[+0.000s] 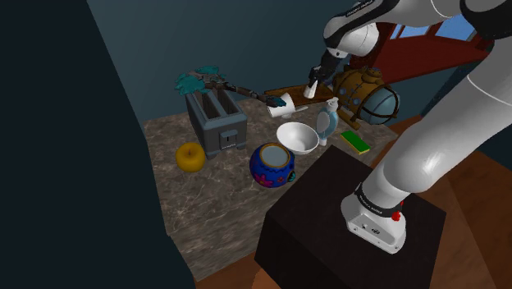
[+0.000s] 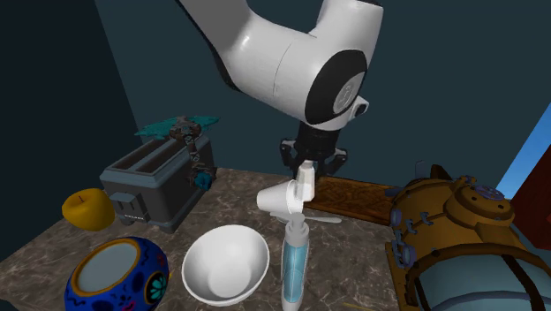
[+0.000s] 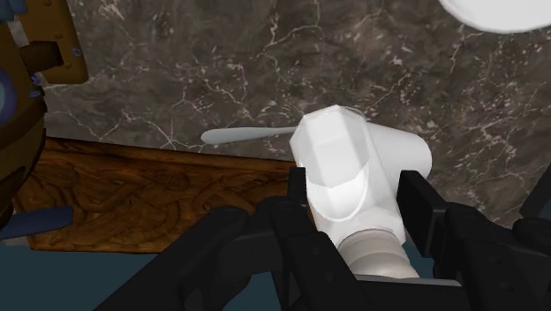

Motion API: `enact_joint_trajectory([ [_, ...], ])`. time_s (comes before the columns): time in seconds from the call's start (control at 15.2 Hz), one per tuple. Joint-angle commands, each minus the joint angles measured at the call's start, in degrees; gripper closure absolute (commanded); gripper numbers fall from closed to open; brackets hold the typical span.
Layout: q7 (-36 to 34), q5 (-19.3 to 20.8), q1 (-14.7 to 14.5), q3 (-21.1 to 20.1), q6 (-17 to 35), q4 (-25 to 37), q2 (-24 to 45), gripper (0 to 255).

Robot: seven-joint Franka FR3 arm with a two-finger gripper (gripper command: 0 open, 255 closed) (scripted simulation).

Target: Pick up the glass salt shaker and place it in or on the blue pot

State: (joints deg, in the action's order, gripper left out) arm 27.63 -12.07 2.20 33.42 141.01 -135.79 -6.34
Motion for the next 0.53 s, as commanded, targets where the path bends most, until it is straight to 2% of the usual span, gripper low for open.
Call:
enact_joint_trajectory([
  [0.0, -1.36, 1.45, 0.24, -0.3, -1.64, 0.77, -1.17, 255],
  [0.46, -4.46, 4.74, 0.97, -1.25, -6.85, 3.49, -4.38, 255],
])
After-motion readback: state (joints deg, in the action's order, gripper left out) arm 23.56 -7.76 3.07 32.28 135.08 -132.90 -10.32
